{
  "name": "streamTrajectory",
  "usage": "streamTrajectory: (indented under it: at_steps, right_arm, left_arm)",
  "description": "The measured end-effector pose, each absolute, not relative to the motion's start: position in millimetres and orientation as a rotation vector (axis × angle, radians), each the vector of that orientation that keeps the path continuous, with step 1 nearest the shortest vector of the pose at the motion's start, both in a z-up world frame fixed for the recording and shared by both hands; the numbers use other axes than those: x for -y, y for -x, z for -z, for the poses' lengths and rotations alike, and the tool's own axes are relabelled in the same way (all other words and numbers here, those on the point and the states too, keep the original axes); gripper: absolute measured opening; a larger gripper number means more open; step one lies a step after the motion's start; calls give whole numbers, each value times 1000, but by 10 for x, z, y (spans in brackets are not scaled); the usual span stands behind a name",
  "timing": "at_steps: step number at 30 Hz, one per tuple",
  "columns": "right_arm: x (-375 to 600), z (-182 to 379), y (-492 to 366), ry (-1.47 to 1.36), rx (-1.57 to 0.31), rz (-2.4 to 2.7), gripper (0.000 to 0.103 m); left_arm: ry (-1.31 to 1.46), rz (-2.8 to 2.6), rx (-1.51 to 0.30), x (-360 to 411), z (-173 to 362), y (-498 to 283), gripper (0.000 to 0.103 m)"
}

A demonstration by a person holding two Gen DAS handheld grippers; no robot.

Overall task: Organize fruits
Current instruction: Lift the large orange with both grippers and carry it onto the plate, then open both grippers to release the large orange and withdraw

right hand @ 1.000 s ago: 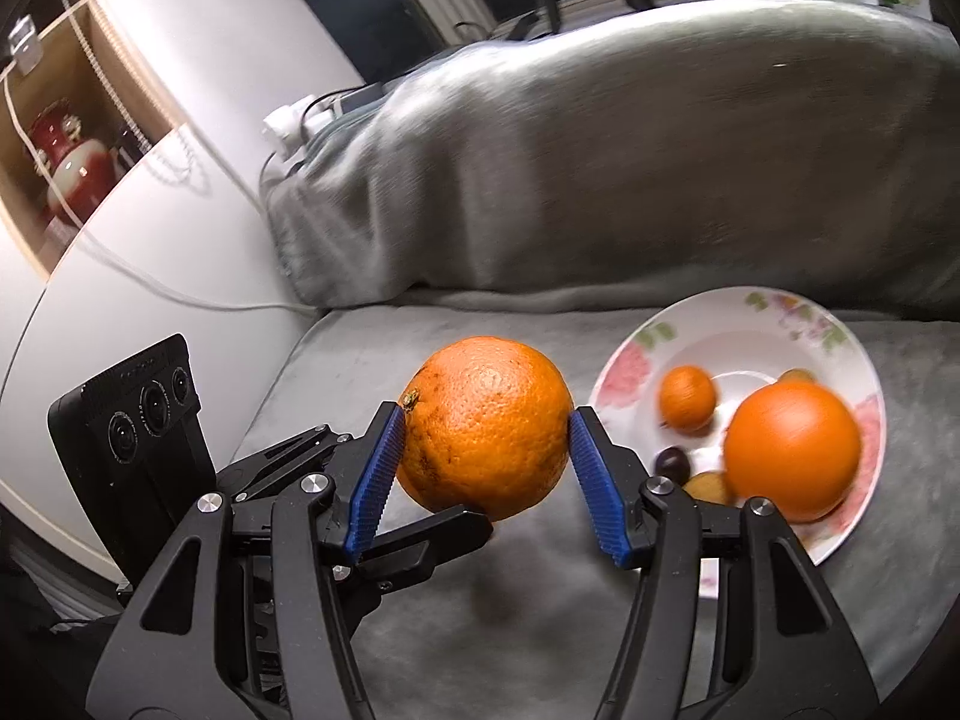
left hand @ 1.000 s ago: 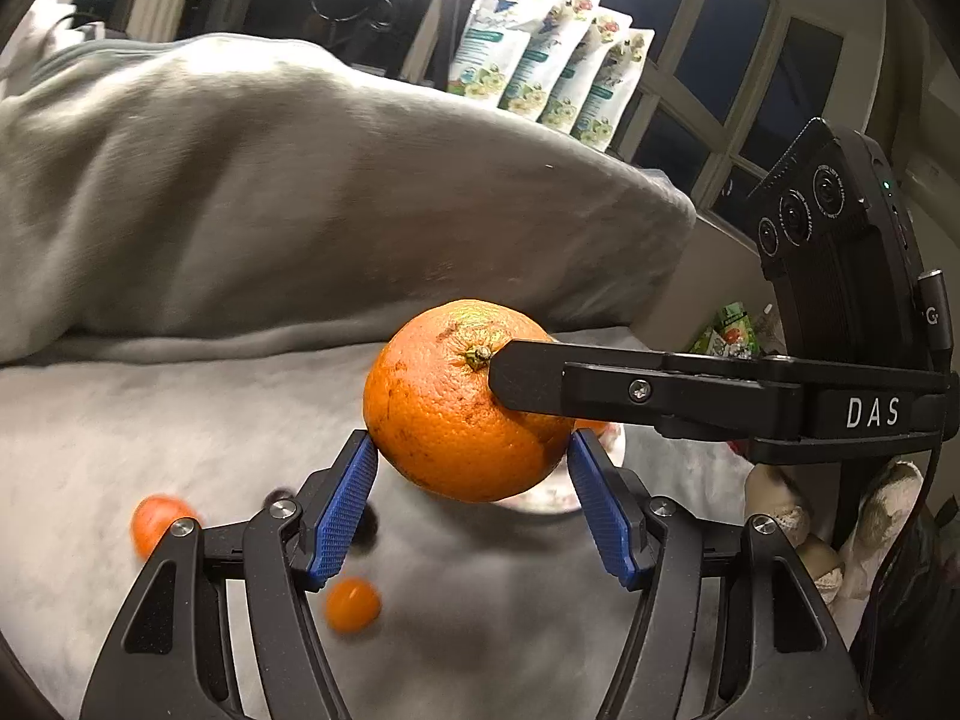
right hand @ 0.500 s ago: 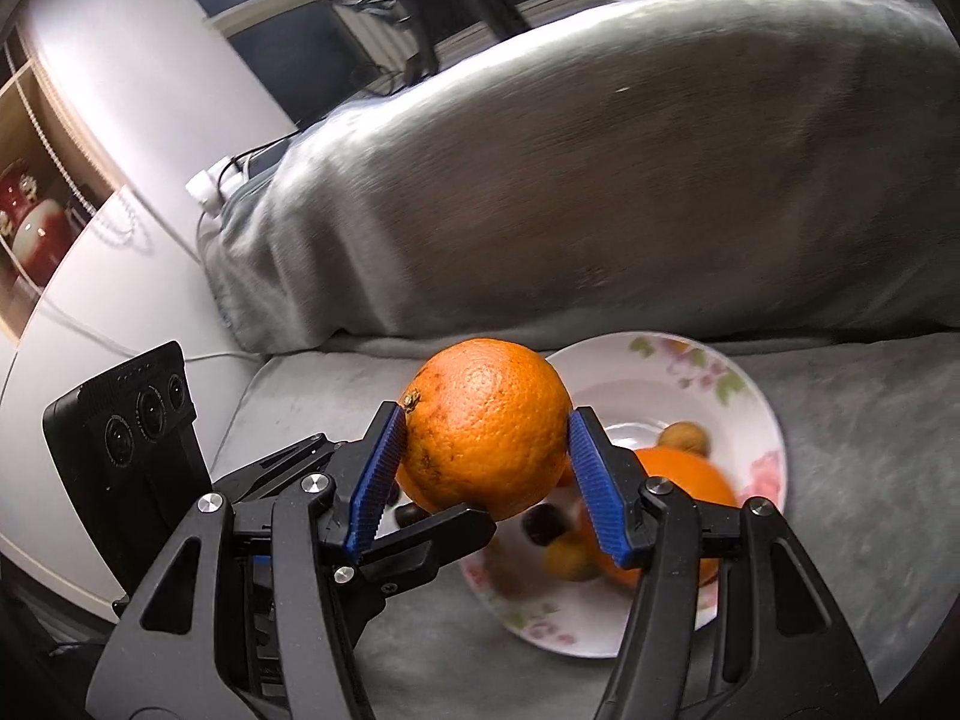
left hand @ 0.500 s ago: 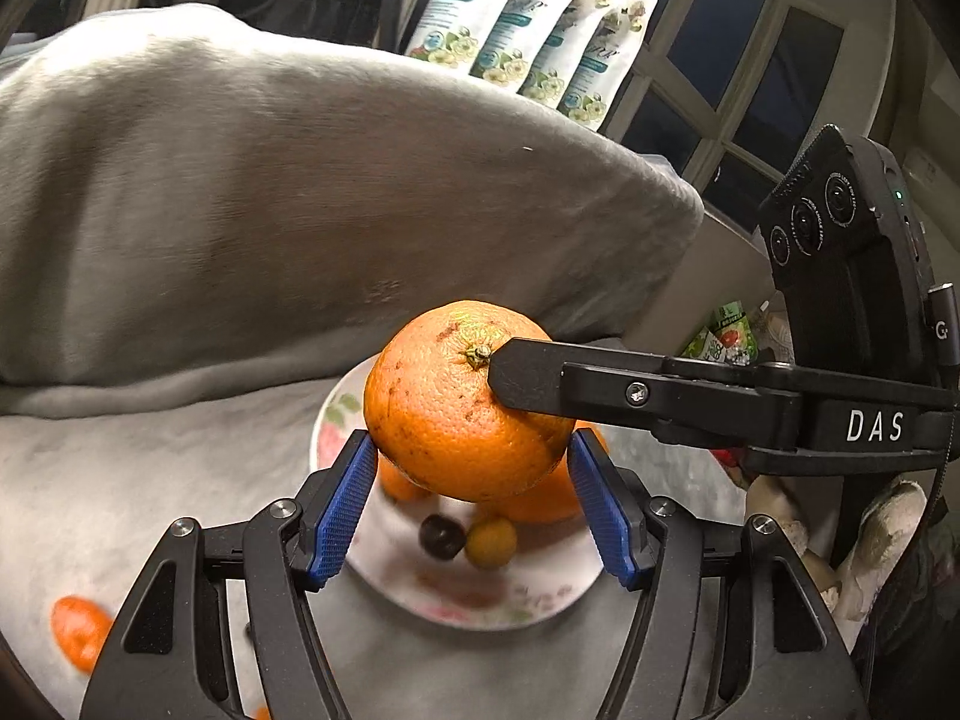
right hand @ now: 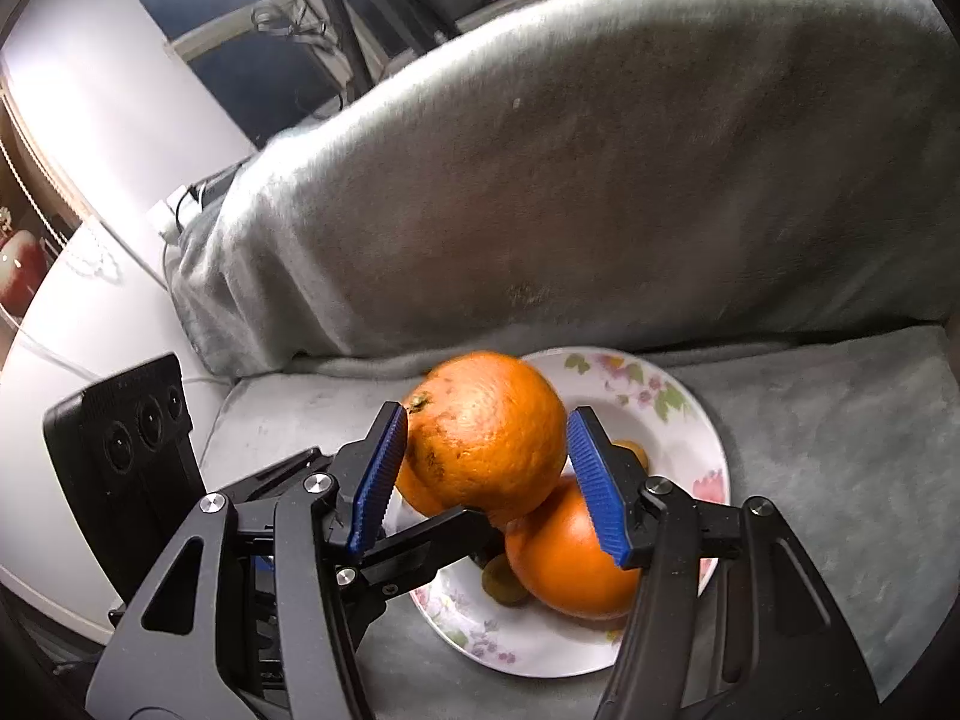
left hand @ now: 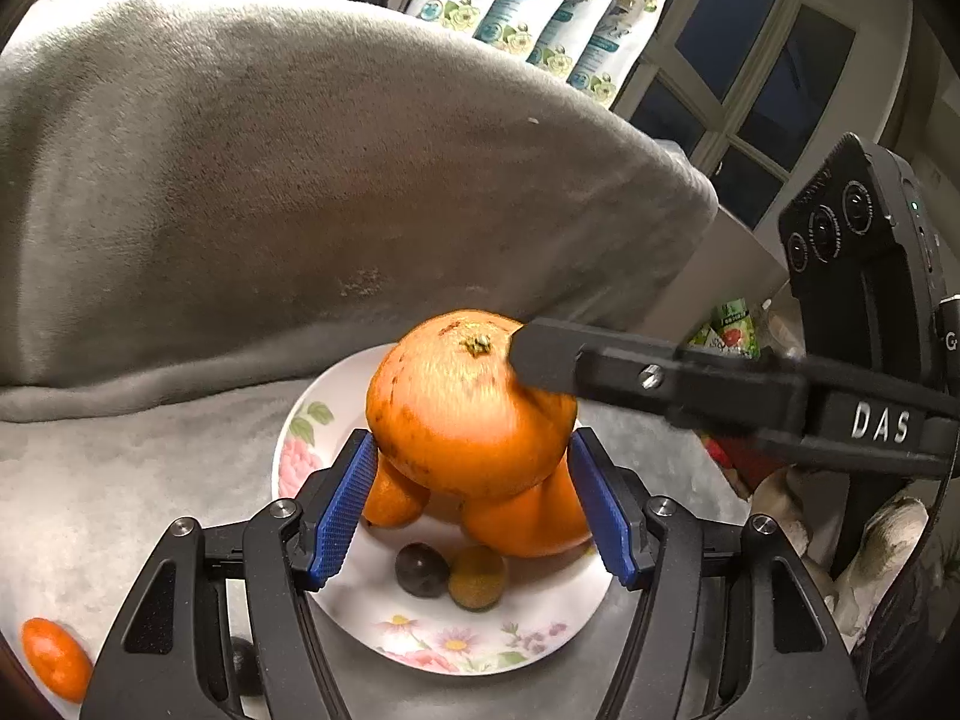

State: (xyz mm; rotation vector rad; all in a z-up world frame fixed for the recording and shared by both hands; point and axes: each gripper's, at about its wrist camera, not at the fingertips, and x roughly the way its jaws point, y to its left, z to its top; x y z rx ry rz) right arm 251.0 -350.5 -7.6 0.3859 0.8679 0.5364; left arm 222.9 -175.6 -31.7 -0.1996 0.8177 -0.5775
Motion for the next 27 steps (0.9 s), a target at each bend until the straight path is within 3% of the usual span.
streamTrajectory:
  at_steps: [18, 21, 27]
  right_arm:
    - [3621, -138, -2242, -396, -790, -478, 60]
    - [3629, -179, -2165, -396, -775, -472, 71]
    - [3594, -267, -1962, -378, -746, -461, 72]
  left_arm:
    - [145, 542, -729, 1518, -46, -1884, 60]
    - [132, 529, -709, 1471, -102, -1814, 61]
    - [136, 511, -677, 1298, -168, -1684, 63]
